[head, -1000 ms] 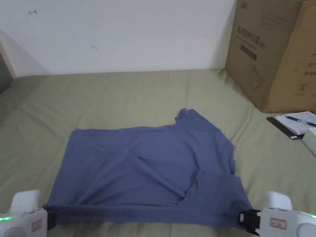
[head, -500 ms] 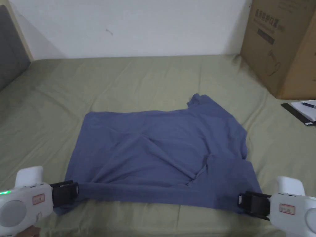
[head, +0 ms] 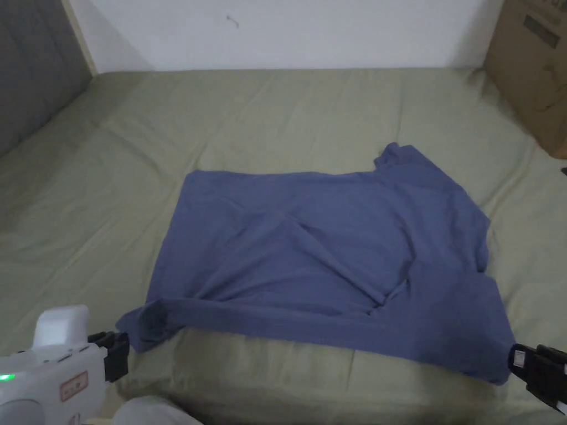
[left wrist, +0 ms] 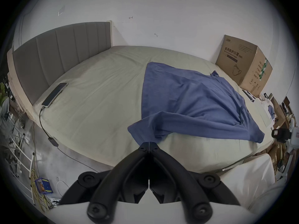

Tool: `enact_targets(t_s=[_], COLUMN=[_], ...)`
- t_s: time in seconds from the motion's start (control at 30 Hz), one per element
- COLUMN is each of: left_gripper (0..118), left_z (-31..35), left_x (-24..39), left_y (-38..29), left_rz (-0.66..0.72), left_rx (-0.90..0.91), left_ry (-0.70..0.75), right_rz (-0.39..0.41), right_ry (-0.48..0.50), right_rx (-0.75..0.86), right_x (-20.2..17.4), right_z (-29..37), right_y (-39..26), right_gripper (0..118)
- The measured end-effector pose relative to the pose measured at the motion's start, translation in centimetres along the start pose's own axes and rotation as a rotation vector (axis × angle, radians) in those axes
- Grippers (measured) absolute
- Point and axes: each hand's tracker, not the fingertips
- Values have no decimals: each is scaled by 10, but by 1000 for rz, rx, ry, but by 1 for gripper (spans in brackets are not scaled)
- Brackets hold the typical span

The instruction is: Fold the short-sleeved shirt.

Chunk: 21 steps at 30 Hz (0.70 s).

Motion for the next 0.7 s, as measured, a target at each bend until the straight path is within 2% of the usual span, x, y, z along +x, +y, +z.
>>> enact_targets(t_s=[0.07,0.1,0.13,0.17,0.2,0.23,0.37,0.4,0.43,0.5,0.53,0.57,0.63,0.67,0.7], left_gripper=[0,7,27,56,92,100,99,89,71,1,1,1,1,1,1], left_z=[-8,-10,-13,-20,-27,-34,-65,-69,-72,-73,-74,-74,-73,-72,-69], left_x=[-2,-1,-1,-3,-6,-10,-22,-23,-18,-10,-7,-1,2,3,1], left_y=[4,6,10,15,19,22,31,31,30,28,27,27,29,31,32], left_rz=[-12,-23,-24,-15,1,43,139,144,134,107,79,65,57,55,59], left_rx=[7,19,17,2,-17,-7,-53,-76,-90,-87,-89,-103,-100,-97,-93], left_ry=[8,26,30,30,23,-5,-31,-46,-68,-57,-51,-62,-62,-57,-52], right_rz=[-27,-34,-33,-29,-21,-10,-6,-14,-21,-20,-17,-14,-6,11,17], right_ry=[9,9,10,7,-1,-9,-14,-15,-20,-33,-47,-60,-92,-102,-104], right_rx=[-24,-25,-31,-40,-49,-58,-77,-83,-89,-92,-91,-94,-116,-137,-136], right_x=[4,4,7,7,7,7,8,9,10,12,13,14,16,16,18], right_z=[-5,-6,-12,-14,-16,-17,-21,-23,-25,-29,-31,-34,-41,-46,-49], right_y=[-3,-5,-5,-6,-7,-8,-11,-12,-12,-14,-14,-14,-11,-10,-9], right_gripper=[0,0,0,0,0,0,0,0,0,0,4,20,91,109,113])
